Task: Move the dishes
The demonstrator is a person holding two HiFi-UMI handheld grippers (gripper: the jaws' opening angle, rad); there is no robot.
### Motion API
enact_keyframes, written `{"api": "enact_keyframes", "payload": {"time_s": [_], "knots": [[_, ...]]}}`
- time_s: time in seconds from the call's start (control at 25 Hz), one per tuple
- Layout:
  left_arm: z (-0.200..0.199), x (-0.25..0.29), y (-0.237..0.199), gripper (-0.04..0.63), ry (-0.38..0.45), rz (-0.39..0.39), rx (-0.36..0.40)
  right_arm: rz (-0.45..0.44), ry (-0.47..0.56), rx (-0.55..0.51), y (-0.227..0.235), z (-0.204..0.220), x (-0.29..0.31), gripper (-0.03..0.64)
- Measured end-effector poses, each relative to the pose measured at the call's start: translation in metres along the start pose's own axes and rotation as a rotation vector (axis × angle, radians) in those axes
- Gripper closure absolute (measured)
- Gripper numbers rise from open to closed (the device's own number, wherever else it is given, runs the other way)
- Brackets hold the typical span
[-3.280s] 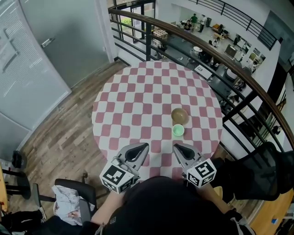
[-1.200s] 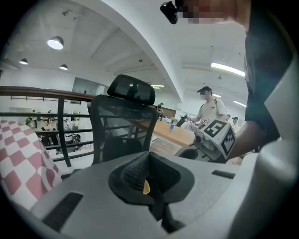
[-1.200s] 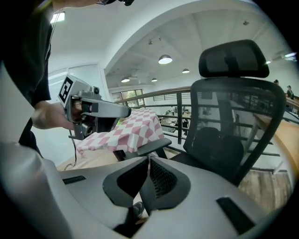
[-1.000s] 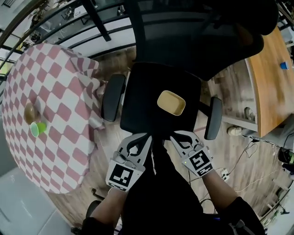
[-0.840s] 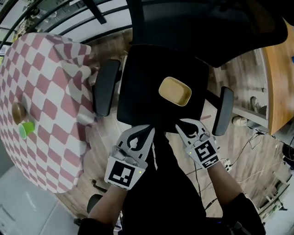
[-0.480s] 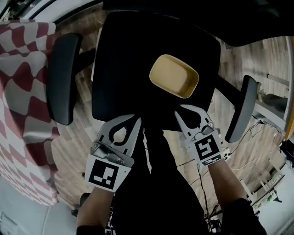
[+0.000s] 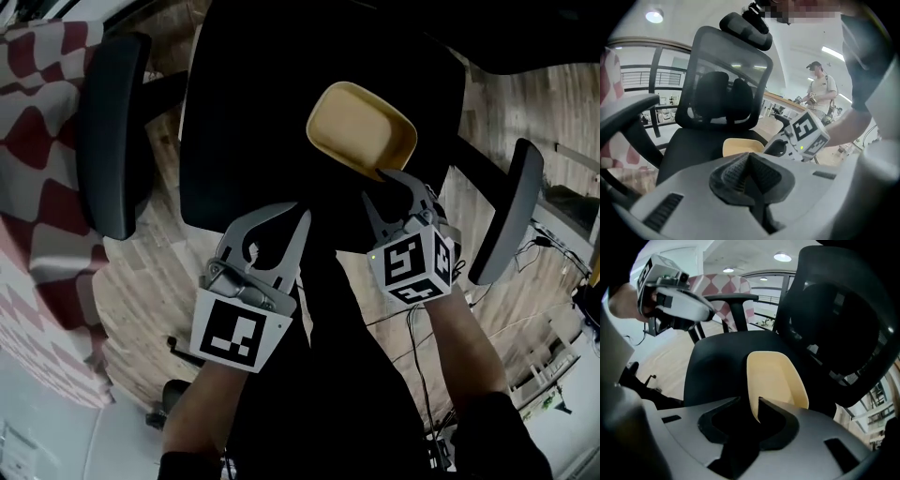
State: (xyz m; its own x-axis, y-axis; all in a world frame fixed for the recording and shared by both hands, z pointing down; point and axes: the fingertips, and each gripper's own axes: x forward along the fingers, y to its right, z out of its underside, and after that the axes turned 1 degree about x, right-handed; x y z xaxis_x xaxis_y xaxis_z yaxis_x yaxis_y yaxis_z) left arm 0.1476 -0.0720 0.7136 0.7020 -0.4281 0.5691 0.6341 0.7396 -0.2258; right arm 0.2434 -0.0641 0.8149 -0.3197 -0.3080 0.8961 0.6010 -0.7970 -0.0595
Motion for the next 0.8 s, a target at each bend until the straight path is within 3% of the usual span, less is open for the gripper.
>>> {"api": "enact_keyframes", "payload": {"time_s": [0.08, 0.16, 0.28, 0.44, 0.64, 0.8], "knots": [[-0.01, -0.016, 0.003, 0.595, 0.006, -0.033, -0.014, -0.01, -0.056, -0.073, -0.002, 0.011, -0.001, 0.505], [-0.023, -0.034, 0.01, 0.595, 0.014, -0.053, -0.043, -0.002, -0.117, -0.166, -0.001, 0.024, -0.001, 0.554], [-0.051, -0.064, 0.022, 0.595, 0.015, -0.063, -0.073, -0.057, -0.185, -0.252, -0.006, 0.035, 0.001, 0.577], [-0.105, -0.11, 0.033, 0.595, 0.027, -0.052, -0.069, -0.083, -0.214, -0.241, -0.004, 0.015, -0.025, 0.586], [-0.153, -0.187, 0.05, 0.595, 0.016, -0.082, -0.056, -0.083, -0.16, -0.192, -0.022, -0.033, -0.096, 0.586], [-0.187, -0.238, 0.066, 0.595, 0.054, -0.126, -0.05, -0.061, -0.097, -0.164, -0.029, -0.062, -0.161, 0.586]]}}
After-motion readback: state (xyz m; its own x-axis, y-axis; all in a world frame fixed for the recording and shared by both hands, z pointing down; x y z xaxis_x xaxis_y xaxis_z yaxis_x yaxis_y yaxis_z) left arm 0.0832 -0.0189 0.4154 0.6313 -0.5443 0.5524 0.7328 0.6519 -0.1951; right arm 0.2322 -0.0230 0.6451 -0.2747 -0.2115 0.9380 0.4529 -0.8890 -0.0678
